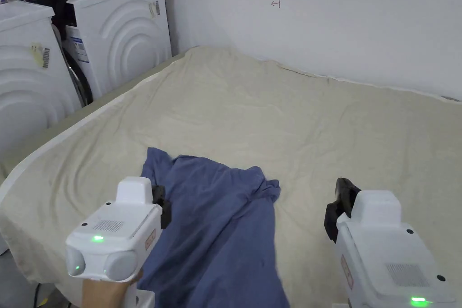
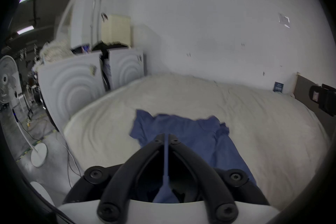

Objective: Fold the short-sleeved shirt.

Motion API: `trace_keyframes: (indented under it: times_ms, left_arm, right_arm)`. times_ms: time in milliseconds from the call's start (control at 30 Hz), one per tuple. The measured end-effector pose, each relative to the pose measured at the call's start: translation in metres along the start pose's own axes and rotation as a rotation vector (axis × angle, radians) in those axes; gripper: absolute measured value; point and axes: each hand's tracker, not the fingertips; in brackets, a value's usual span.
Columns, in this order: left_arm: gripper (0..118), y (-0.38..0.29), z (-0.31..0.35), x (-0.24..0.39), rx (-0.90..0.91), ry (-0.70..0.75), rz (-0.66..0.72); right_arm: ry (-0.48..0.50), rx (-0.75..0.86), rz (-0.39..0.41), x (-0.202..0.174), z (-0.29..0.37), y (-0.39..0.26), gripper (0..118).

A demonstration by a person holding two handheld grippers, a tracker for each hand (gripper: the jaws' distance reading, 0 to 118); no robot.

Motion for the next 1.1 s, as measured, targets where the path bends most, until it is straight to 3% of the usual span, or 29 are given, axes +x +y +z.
trace_keyframes:
  times_ms: [33,100,133,167,233,267,300,367,433,533,567,633,667,700,733,833,1100]
  left_arm:
    - [10,0.001,-0.010,0.005,-0.048,-0.029,-0.001]
    - [33,0.004,-0.028,0.021,-0.140,-0.080,0.005]
    - [51,0.003,-0.039,0.028,-0.188,-0.099,0.007]
    - [79,0.002,-0.051,0.035,-0.232,-0.109,0.013]
    - [109,-0.004,-0.076,0.044,-0.304,-0.133,-0.004]
    - [117,-0.008,-0.086,0.051,-0.313,-0.139,-0.010]
    - [117,-0.012,-0.095,0.056,-0.317,-0.137,-0.013]
    - [116,-0.022,-0.117,0.062,-0.360,-0.128,-0.027]
    - [108,-0.032,-0.134,0.067,-0.418,-0.101,-0.041]
    - [63,-0.049,-0.153,0.070,-0.463,-0.088,-0.045]
    - [54,-0.055,-0.157,0.072,-0.507,-0.084,-0.062]
    - [50,-0.065,-0.158,0.071,-0.473,-0.078,-0.081]
    - [34,-0.062,-0.155,0.072,-0.454,-0.071,-0.076]
    - [10,-0.059,-0.155,0.072,-0.467,-0.077,-0.065]
    - [2,-0.057,-0.156,0.071,-0.465,-0.094,-0.050]
    - [1,-0.052,-0.156,0.069,-0.466,-0.095,-0.036]
    - [1,0.029,-0.062,0.094,-0.194,-0.294,0.077]
  right_arm:
    - [-0.013,-0.006,0.003,0.005,-0.001,-0.001,1]
    - [-0.039,-0.014,0.002,0.018,-0.005,-0.006,1]
    - [-0.055,-0.020,0.002,0.024,-0.008,-0.009,1]
    - [-0.069,-0.027,0.002,0.031,-0.009,-0.011,1]
    - [-0.098,-0.036,-0.003,0.042,-0.008,-0.014,1]
    - [-0.114,-0.041,-0.005,0.047,-0.005,-0.015,1]
    - [-0.128,-0.047,-0.006,0.053,-0.005,-0.017,1]
    - [-0.151,-0.061,-0.006,0.064,-0.004,-0.020,1]
    - [-0.178,-0.075,-0.004,0.074,-0.001,-0.024,1]
    - [-0.207,-0.091,-0.010,0.087,0.004,-0.029,1]
    - [-0.216,-0.099,-0.014,0.091,0.004,-0.031,1]
    - [-0.229,-0.110,-0.024,0.096,0.006,-0.034,1]
    - [-0.233,-0.114,-0.029,0.098,0.009,-0.034,1]
    - [-0.237,-0.113,-0.032,0.100,0.010,-0.034,1]
    - [-0.241,-0.111,-0.035,0.102,0.012,-0.035,1]
    - [-0.243,-0.106,-0.041,0.105,0.021,-0.033,1]
    - [-0.258,-0.057,-0.059,0.126,0.050,-0.027,1]
